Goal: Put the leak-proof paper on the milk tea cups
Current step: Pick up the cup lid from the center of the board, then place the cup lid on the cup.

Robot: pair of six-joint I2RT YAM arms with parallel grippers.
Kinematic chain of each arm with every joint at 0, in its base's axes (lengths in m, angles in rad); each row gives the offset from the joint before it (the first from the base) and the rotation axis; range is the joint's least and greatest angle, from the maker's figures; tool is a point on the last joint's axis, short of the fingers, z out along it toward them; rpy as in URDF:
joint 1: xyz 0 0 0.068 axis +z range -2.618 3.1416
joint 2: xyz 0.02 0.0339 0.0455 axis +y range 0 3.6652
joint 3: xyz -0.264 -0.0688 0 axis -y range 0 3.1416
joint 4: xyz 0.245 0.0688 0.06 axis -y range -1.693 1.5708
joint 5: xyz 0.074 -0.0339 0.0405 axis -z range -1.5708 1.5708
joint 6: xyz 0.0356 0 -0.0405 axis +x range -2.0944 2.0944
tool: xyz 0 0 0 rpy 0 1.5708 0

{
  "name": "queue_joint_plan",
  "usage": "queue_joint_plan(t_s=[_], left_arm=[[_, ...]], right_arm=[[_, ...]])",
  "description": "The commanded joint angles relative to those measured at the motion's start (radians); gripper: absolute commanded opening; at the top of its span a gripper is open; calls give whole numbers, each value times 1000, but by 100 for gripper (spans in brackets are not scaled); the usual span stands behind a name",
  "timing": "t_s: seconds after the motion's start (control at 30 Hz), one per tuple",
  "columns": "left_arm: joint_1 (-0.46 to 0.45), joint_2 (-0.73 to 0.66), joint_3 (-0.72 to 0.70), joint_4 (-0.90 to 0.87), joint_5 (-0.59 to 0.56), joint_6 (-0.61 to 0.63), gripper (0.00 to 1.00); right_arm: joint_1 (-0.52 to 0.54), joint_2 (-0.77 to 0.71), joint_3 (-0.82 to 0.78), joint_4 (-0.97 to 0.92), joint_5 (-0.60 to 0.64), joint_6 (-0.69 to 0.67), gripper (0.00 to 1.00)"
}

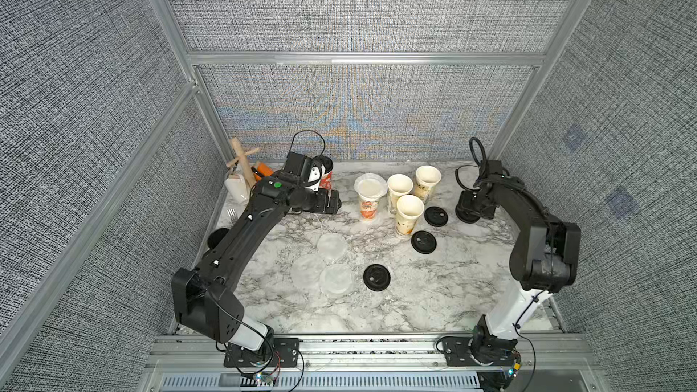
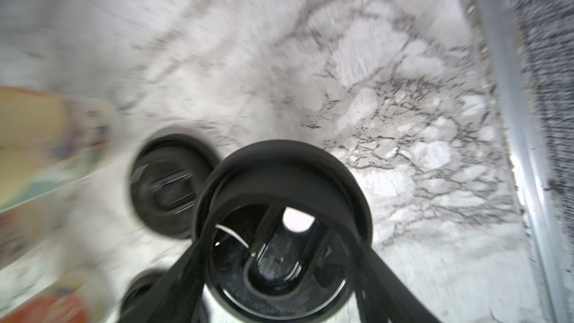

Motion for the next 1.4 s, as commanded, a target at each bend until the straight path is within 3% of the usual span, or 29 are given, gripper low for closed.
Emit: queue_joint_plan(t_s=[0.0,0.2,0.47,0.8,1.37], left_arm=[[4,-7,4,-5,4,-4,100],[6,-16,0,2,15,-4,100],[9,-26,-17,10,22,-2,100],[12,-39,-20,6,19,3,100],[13,-46,-32,1,13,9,100]], right_arm=[[64,-85,43,-58,19,5,69],[294,-92,327,-233,31,-16,69],[530,196,862,-460,7,-75,69],[648,326,957,-418,-33,-74,69],[665,413,964,-434,-18,-64,69]])
